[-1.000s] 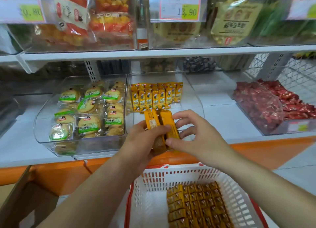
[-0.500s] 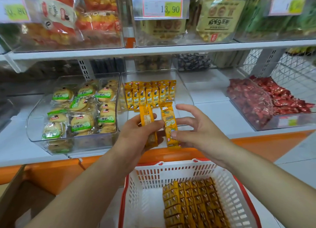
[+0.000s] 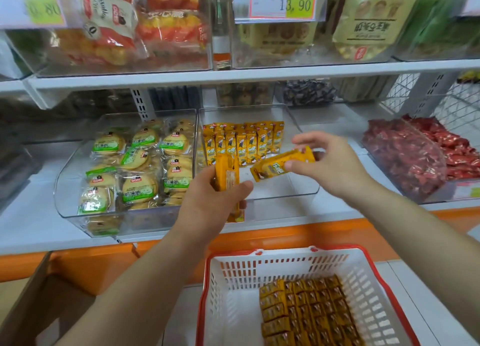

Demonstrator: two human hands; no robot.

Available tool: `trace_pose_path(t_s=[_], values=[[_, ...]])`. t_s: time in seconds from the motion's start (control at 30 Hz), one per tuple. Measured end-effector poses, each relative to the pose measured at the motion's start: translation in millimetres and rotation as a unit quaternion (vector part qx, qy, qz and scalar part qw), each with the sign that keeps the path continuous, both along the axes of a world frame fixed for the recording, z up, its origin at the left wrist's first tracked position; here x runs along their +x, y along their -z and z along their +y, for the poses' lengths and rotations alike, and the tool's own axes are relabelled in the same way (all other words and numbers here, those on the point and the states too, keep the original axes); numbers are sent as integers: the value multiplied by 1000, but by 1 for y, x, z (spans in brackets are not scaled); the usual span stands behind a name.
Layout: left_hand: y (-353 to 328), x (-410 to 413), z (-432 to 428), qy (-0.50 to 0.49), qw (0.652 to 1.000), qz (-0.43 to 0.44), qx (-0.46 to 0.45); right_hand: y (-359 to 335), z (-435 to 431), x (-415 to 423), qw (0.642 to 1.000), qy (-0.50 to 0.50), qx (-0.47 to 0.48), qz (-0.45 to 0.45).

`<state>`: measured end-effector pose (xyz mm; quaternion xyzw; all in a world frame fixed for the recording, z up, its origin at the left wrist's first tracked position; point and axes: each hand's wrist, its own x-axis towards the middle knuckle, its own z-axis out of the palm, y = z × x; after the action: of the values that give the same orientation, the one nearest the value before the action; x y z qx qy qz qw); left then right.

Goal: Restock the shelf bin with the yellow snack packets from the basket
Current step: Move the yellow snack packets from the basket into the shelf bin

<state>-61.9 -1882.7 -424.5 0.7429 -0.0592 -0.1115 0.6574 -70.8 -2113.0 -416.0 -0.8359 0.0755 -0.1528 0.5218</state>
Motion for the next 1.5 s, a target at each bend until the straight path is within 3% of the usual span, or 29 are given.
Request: trace_pose_path(t_s=[0.17, 0.33, 0.47, 0.53, 0.73, 0.83, 0.9, 0.97, 1.03, 1.1, 1.2, 1.37, 1.5], values=[[2, 8, 9, 9, 1000, -6, 23, -3, -22, 79, 973, 7, -230, 32], [5, 16, 15, 1, 1000, 1, -1, 3, -38, 142, 893, 7, -441, 89], [11, 22, 14, -5, 1000, -3, -4, 6, -35, 172, 807, 12, -578, 124], [13, 25, 12, -2, 1000, 2, -1, 7, -32, 182, 775, 6, -616, 140], [14, 26, 1, 3, 999, 33, -14, 11, -29, 193, 758, -17, -632, 161], [13, 25, -5, -1, 998, 53, -35, 0, -29, 175, 808, 6, -576, 123], [14, 23, -11, 8, 998, 55, -34, -5, -30, 151, 868, 5, -492, 67], [15, 20, -17, 23, 998, 52, -25, -9, -23, 114, 951, -8, -308, 9], [17, 15, -24, 43, 997, 61, -22, -11, -10, 68, 993, -63, -97, 0], [17, 10, -31, 75, 993, 81, -32, -12, 1, 24, 992, -116, 0, 54], [16, -4, -40, 123, 989, 74, -38, -10, 4, -22, 982, -140, 39, 120], [15, -29, -50, 144, 989, -17, 10, -7, -10, -51, 982, -113, 94, 117], [13, -41, -56, 121, 993, 4, 0, -7, -28, -62, 963, -162, 200, 76]])
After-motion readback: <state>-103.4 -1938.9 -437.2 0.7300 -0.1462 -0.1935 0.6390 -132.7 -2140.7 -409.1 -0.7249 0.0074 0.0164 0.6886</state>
